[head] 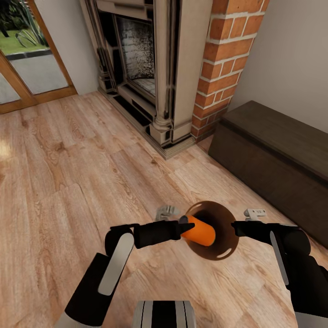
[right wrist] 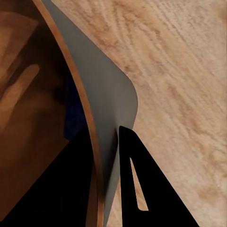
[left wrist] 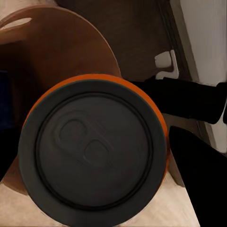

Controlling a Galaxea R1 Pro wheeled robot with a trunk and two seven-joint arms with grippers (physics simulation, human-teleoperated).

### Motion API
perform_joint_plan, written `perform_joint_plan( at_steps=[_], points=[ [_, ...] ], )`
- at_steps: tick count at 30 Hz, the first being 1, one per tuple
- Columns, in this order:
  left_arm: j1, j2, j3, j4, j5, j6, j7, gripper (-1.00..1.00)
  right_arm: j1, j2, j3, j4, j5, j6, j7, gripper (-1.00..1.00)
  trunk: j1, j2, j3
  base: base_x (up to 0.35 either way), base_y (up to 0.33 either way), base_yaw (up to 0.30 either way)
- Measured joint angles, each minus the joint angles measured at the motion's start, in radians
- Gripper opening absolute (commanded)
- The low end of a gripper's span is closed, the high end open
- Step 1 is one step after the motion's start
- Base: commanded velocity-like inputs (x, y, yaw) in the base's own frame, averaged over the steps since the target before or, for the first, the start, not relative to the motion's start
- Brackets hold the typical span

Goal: Put the three can of soda from the living room inside the tash can in the kitchen.

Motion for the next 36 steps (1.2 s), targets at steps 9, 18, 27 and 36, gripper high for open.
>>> perform_joint_plan(
  at_steps=[9,18,27,36],
  points=[
    [0.000,0.000,-0.109,0.000,0.083,-0.131,0.161,-1.00,0.000,0.000,0.000,0.000,0.001,0.000,0.000,-1.00,0.000,0.000,0.000,0.000,0.000,0.000],
    [0.000,0.000,-0.240,0.000,0.106,-0.211,0.308,-1.00,0.000,-0.001,0.000,0.000,0.000,0.000,0.002,-1.00,0.000,0.000,0.000,0.000,0.000,0.000],
    [-0.003,0.000,-0.364,0.000,0.106,-0.284,0.482,-1.00,0.000,-0.001,0.000,0.000,0.000,0.000,0.002,-1.00,0.000,0.000,0.000,0.000,0.000,0.000],
    [-0.004,0.000,-0.424,0.000,0.094,-0.340,0.609,-1.00,0.000,-0.001,0.000,0.000,0.000,0.000,0.001,-1.00,0.000,0.000,0.000,0.000,0.000,0.000]
  ],
)
